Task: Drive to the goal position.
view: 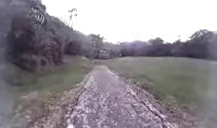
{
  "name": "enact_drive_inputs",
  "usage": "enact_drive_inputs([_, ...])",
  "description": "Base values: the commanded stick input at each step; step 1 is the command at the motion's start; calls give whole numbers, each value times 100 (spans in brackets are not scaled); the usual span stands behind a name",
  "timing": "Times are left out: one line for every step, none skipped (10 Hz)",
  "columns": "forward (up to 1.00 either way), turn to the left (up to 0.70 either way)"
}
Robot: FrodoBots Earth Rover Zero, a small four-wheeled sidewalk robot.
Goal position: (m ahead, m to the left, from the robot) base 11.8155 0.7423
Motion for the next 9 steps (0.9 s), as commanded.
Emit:
enact_drive_inputs([85, 0])
enact_drive_inputs([85, 0])
enact_drive_inputs([85, 0])
enact_drive_inputs([85, 0])
enact_drive_inputs([85, 0])
enact_drive_inputs([85, 0])
enact_drive_inputs([85, 0])
enact_drive_inputs([85, 0])
enact_drive_inputs([85, 0])
